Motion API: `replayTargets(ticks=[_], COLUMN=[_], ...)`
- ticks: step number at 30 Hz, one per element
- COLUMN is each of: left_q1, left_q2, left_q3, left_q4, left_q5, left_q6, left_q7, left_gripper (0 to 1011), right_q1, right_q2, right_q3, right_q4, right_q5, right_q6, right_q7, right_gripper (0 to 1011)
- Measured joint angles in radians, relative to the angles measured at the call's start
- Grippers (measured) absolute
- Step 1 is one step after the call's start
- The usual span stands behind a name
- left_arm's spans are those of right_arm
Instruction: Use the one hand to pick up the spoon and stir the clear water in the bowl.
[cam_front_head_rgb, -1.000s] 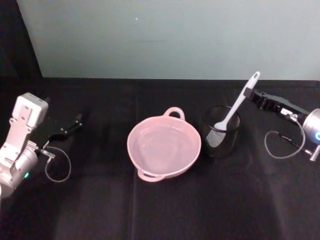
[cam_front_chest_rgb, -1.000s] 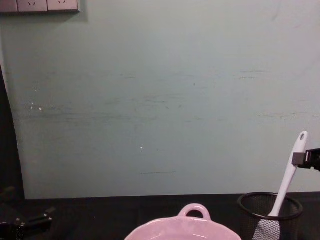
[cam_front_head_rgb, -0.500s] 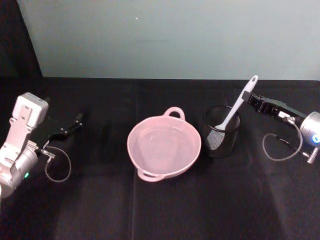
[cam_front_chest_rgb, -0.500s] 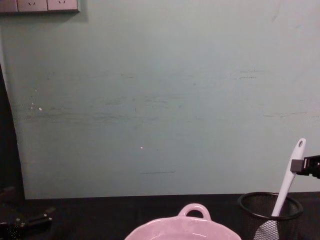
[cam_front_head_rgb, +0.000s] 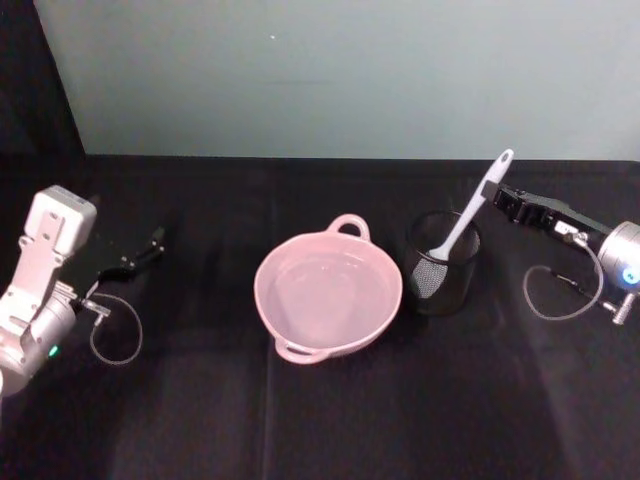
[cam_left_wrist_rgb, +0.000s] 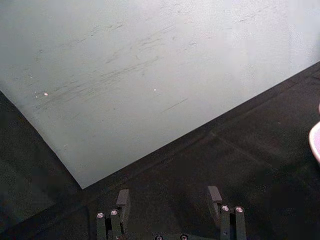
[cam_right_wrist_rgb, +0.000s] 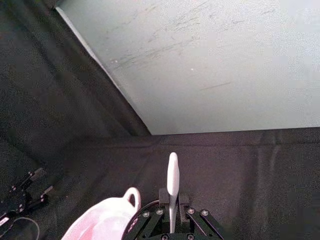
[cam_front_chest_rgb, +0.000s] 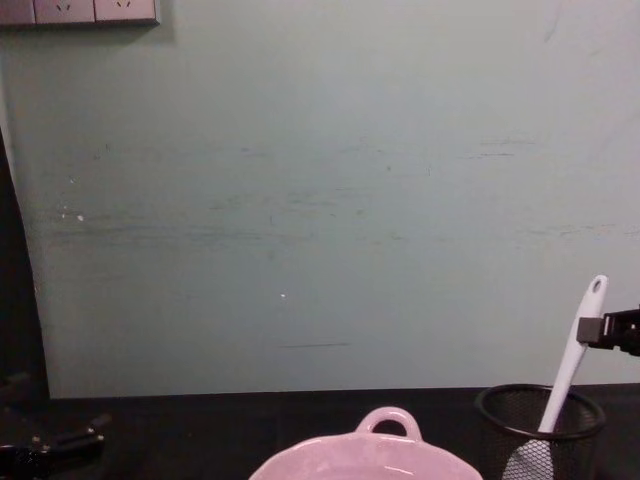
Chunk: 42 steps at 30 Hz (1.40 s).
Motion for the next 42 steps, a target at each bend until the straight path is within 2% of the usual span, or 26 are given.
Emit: replayTargets(ticks=[13, 23, 28, 35, 39, 40, 42], left_q1=[0.000, 0.000, 0.000, 0.000, 0.000, 0.000, 0.000], left_q2=[0.000, 0.000, 0.000, 0.000, 0.000, 0.000, 0.000], left_q3=[0.000, 0.000, 0.000, 0.000, 0.000, 0.000, 0.000], left_q4=[0.000, 0.000, 0.000, 0.000, 0.000, 0.000, 0.000], left_q5=[0.000, 0.000, 0.000, 0.000, 0.000, 0.000, 0.000], left_q6=[0.000, 0.000, 0.000, 0.000, 0.000, 0.000, 0.000], left_q7=[0.000, 0.000, 0.000, 0.000, 0.000, 0.000, 0.000], left_gripper=[1011, 1011, 1011, 1011, 1011, 1011, 1011], right_q1=[0.044, 0.093, 0.104, 0.103, 0.102, 0.102, 0.102], right_q2=[0.020, 0.029, 0.034, 0.033, 0.032, 0.032, 0.032], right_q3=[-0.042, -0.088, -0.098, -0.097, -0.097, -0.097, -0.097], right_q4=[0.039, 0.101, 0.114, 0.113, 0.112, 0.112, 0.112], right_q5=[0.017, 0.024, 0.040, 0.038, 0.036, 0.036, 0.036], right_q6=[-0.020, -0.023, -0.011, -0.011, -0.012, -0.012, -0.012], right_q7=[0.045, 0.067, 0.076, 0.076, 0.075, 0.075, 0.075], right_gripper=[109, 109, 109, 110, 192, 254, 283])
